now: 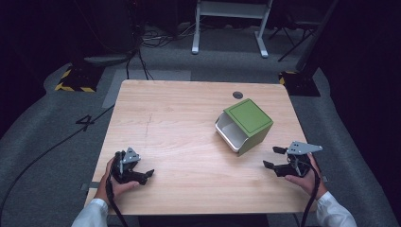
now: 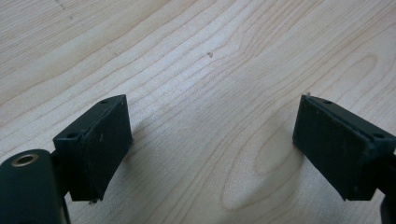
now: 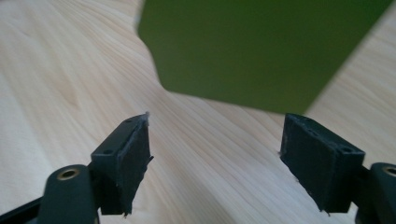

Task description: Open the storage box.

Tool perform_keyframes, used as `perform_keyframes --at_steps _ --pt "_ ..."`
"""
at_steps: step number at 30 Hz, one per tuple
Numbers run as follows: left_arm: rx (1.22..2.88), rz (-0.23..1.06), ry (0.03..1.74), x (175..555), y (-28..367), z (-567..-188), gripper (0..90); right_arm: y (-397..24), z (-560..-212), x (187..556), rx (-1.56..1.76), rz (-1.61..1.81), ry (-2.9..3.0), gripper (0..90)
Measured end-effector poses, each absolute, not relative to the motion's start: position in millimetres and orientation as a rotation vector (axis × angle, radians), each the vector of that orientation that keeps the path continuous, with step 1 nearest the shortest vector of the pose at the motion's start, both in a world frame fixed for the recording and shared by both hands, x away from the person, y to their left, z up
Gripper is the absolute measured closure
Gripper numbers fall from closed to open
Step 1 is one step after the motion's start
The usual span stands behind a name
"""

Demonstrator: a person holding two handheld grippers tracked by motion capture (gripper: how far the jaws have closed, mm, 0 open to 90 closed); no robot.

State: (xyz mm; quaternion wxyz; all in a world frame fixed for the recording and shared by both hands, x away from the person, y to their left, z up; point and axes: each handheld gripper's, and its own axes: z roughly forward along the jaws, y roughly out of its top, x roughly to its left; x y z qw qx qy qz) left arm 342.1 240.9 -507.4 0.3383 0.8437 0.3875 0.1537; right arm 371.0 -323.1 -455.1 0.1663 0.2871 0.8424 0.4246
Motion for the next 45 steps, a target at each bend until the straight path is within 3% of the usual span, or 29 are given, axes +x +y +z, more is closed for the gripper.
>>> perform_keyframes --at_steps 20,45 --pt "2.201 0.406 1.001 341.2 241.7 -507.3 11.9 -237.7 -410.0 365.8 0.559 1.238 2.466 31.0" --pt "2.200 0.405 1.002 341.2 241.7 -507.3 12.0 -163.5 -444.8 389.2 0.581 0.901 2.496 28.4"
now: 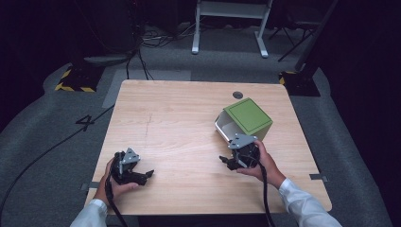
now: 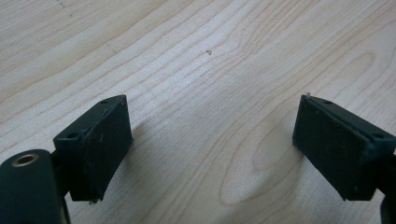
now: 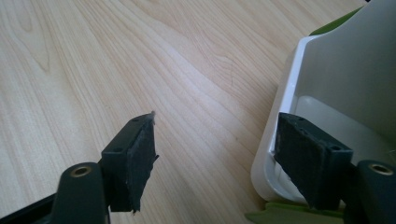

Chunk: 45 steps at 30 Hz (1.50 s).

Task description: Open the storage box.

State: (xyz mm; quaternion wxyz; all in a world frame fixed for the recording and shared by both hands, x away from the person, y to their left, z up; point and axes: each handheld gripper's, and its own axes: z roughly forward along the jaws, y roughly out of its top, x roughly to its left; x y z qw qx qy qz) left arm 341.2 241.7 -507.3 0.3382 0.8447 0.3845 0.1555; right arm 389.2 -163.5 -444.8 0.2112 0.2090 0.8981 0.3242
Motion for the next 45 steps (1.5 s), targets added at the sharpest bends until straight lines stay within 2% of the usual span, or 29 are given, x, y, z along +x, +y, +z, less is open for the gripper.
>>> perform_keyframes --at_steps 5,6,17,18,31,32,42,45 --pt "2.201 0.404 1.002 341.1 241.7 -507.3 12.0 -160.5 -445.6 388.6 0.596 0.874 2.474 28.5" --pt "2.202 0.408 1.001 341.2 241.8 -507.2 12.0 -160.2 -445.8 388.7 0.619 0.816 2.459 32.7" --pt "2.201 0.407 1.002 341.2 241.7 -507.3 12.0 -166.6 -448.0 393.1 0.668 0.799 2.459 33.7" --pt "2.200 0.406 1.002 341.2 241.7 -507.3 12.0 -169.7 -446.7 393.7 0.669 0.825 2.471 36.8" --pt "2.201 0.408 1.001 341.2 241.8 -507.3 12.0 -178.6 -437.4 387.2 0.653 0.970 2.563 43.7" --pt "2.201 0.408 1.001 341.2 241.8 -507.3 11.9 -177.8 -437.1 385.4 0.637 1.008 2.610 48.9" --pt "2.202 0.407 1.001 341.3 241.8 -507.2 12.0 -170.7 -435.1 375.1 0.574 1.017 2.562 43.3" --pt "2.202 0.408 1.001 341.3 241.8 -507.2 11.9 -166.9 -436.1 378.3 0.594 0.981 2.523 38.7"
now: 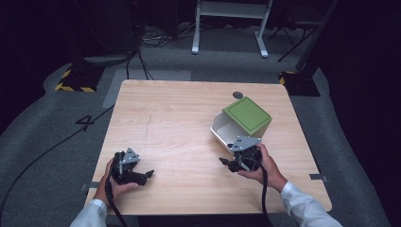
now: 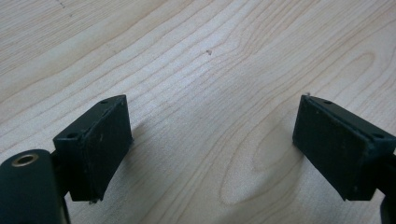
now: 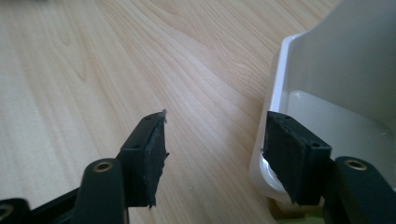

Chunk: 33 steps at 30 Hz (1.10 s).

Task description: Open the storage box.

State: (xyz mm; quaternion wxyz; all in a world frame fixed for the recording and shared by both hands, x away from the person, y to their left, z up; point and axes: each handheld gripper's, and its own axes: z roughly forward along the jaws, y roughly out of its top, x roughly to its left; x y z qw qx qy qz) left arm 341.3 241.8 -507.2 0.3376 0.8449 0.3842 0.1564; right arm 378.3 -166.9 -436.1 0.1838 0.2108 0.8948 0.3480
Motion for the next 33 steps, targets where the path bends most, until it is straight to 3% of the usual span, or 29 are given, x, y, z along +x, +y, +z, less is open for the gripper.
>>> perform_keyframes --at_steps 4,12,27,33 --pt "2.202 0.407 1.001 341.3 241.8 -507.2 12.0 -165.2 -440.2 384.1 0.609 0.959 2.506 41.2" --pt "2.202 0.407 1.001 341.3 241.8 -507.2 12.0 -155.4 -440.8 383.3 0.596 0.890 2.443 35.4" --pt "2.202 0.407 1.001 341.3 241.8 -507.2 11.9 -142.7 -446.6 392.9 0.637 0.741 2.389 32.4" --pt "2.201 0.407 1.001 341.3 241.8 -507.2 11.9 -141.8 -446.1 392.3 0.624 0.798 2.423 34.9"
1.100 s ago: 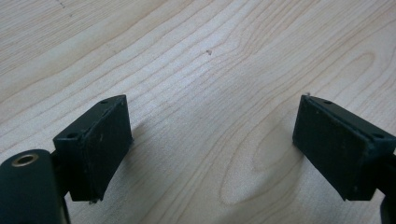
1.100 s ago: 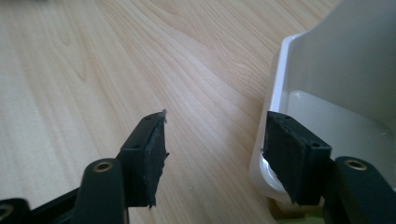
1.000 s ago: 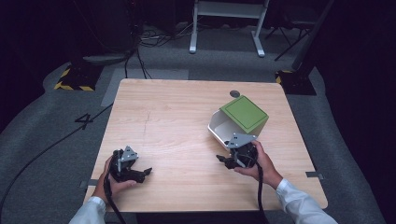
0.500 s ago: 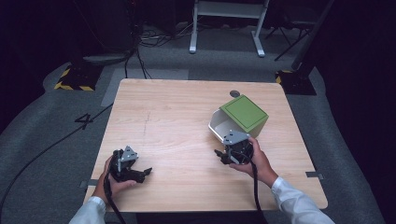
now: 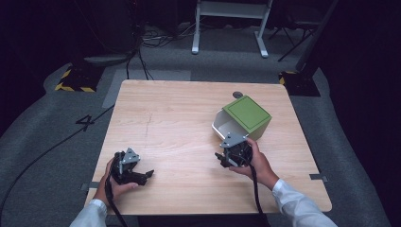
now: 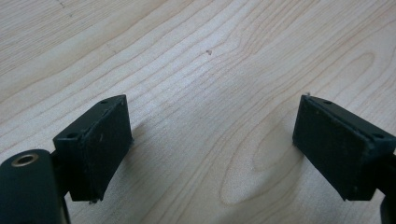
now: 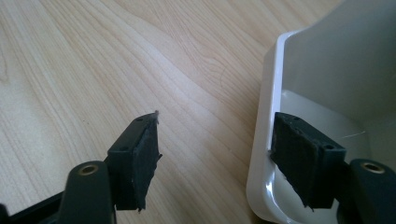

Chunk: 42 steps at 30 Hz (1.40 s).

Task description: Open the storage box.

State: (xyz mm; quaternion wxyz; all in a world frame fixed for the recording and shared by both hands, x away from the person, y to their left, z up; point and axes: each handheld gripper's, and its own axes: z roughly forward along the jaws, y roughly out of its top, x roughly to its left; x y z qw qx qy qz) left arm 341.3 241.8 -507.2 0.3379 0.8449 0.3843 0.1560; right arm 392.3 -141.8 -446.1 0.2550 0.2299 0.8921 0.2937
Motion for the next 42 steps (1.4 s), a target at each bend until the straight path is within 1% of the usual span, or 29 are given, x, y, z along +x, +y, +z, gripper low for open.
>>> perform_keyframes --at_steps 6,12,16,21,23,24,26,27,28,42 --pt "2.202 0.406 1.001 341.3 241.8 -507.2 11.9 -135.7 -446.4 396.1 0.622 0.769 2.424 32.3" --pt "2.203 0.407 1.000 341.4 241.9 -507.2 11.9 -130.7 -446.3 405.0 0.653 0.753 2.397 33.5" --pt "2.198 0.398 1.008 341.2 241.0 -507.4 11.8 -130.3 -450.2 415.0 0.714 0.710 2.430 28.7" --pt "2.198 0.398 1.008 341.2 241.0 -507.4 11.8 -126.5 -453.0 418.6 0.734 0.673 2.473 27.6" --pt "2.198 0.397 1.007 341.3 241.1 -507.4 11.8 -127.9 -452.5 418.6 0.726 0.685 2.481 29.3" --pt "2.198 0.398 1.008 341.3 241.0 -507.4 11.8 -130.3 -450.4 418.3 0.722 0.712 2.499 32.6" --pt "2.198 0.399 1.008 341.2 241.0 -507.4 11.8 -131.7 -447.9 416.7 0.716 0.752 2.525 36.6" --pt "2.198 0.399 1.008 341.2 241.0 -507.4 11.8 -131.7 -447.9 416.7 0.716 0.752 2.525 36.6" --pt "2.198 0.398 1.008 341.2 241.0 -507.4 11.8 -131.8 -446.3 414.4 0.697 0.803 2.556 39.6" --pt "2.199 0.399 1.008 341.2 241.1 -507.4 11.8 -123.5 -444.3 394.6 0.626 0.890 2.609 41.7"
